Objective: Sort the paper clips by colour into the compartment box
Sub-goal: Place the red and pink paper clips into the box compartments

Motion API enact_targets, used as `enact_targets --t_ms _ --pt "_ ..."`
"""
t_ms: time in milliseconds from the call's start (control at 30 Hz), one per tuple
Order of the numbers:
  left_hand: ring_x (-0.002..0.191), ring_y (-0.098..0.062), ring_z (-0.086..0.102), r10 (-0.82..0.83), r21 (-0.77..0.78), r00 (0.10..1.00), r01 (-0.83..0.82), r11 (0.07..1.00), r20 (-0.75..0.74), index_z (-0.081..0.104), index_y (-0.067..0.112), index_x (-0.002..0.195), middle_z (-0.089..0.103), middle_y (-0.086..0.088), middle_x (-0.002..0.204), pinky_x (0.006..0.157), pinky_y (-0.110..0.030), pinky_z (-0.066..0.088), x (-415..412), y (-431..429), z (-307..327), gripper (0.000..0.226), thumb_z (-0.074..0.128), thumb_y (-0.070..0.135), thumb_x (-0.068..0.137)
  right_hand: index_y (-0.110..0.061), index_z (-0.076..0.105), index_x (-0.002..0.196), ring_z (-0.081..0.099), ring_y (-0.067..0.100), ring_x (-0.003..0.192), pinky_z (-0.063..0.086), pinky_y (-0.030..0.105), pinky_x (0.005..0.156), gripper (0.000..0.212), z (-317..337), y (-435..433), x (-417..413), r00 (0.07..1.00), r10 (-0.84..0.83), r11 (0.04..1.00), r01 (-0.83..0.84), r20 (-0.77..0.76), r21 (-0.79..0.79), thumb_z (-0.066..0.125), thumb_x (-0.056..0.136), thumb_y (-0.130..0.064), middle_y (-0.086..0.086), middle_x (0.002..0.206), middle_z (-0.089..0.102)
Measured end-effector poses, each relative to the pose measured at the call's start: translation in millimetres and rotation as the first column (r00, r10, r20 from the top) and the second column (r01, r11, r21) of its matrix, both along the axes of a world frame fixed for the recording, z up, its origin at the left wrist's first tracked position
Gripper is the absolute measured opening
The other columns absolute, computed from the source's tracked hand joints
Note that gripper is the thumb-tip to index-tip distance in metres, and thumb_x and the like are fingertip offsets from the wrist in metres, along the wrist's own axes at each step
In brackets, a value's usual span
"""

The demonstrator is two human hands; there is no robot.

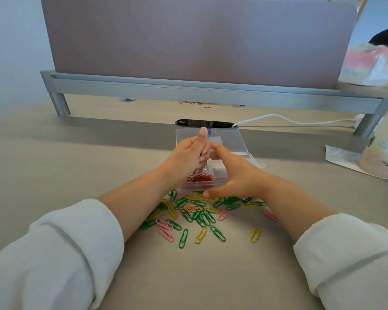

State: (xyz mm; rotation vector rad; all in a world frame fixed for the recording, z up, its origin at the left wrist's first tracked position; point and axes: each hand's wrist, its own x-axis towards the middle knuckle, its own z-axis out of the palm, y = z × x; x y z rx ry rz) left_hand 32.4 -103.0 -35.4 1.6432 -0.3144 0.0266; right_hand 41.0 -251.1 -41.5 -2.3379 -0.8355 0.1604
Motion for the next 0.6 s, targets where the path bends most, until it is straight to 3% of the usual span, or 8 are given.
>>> enact_targets --t_ms 233,333,467,600 --pt "0.044 -0.006 0.044 0.138 0.053 0.985 -0.144 0.988 0.107 0.045 0.012 0.065 0.043 0.002 0.053 0.047 -0.015 0.039 -1.6 2.5 -4.8 0.041 0.032 0.03 0.099 -0.032 0.018 0.141 0.033 0.009 0.133 0.03 0.025 0.106 0.098 -0.1 2.1 0.8 1.0 0.011 1.0 -0.01 -0.023 0.029 0.081 0.067 -0.027 -0.005 0.138 0.042" --pt "0.051 -0.005 0.054 0.146 0.056 0.983 -0.153 0.987 0.116 0.052 0.013 0.07 0.051 0.007 0.05 0.055 -0.019 0.045 -2.0 5.7 -4.7 0.038 0.032 0.026 0.1 -0.03 0.02 0.141 0.034 0.009 0.132 0.03 0.025 0.106 0.095 0.8 1.7 -0.2 1.0 0.015 0.999 -0.014 -0.017 0.035 0.081 0.068 -0.025 -0.005 0.135 0.043" --pt "0.068 -0.018 0.06 0.134 0.027 0.986 -0.137 0.99 0.099 0.058 0.012 0.082 0.057 -0.002 0.06 0.065 -0.024 0.049 -5.9 9.0 -3.0 0.033 0.031 0.019 0.101 -0.03 0.02 0.141 0.038 0.007 0.125 0.031 0.024 0.105 0.094 2.1 2.5 -0.8 1.0 0.008 1.0 -0.008 -0.007 0.026 0.08 0.069 -0.025 -0.012 0.122 0.044" --pt "0.076 -0.017 0.062 0.105 0.037 0.991 -0.109 0.993 0.088 0.058 0.013 0.096 0.063 -0.005 0.069 0.072 -0.025 0.05 -7.2 10.9 -3.7 0.029 0.03 0.011 0.1 -0.029 0.013 0.146 0.039 0.005 0.123 0.027 0.019 0.1 0.101 0.6 3.1 0.2 1.0 0.007 1.0 -0.007 -0.011 0.028 0.079 0.07 -0.024 -0.007 0.128 0.048"
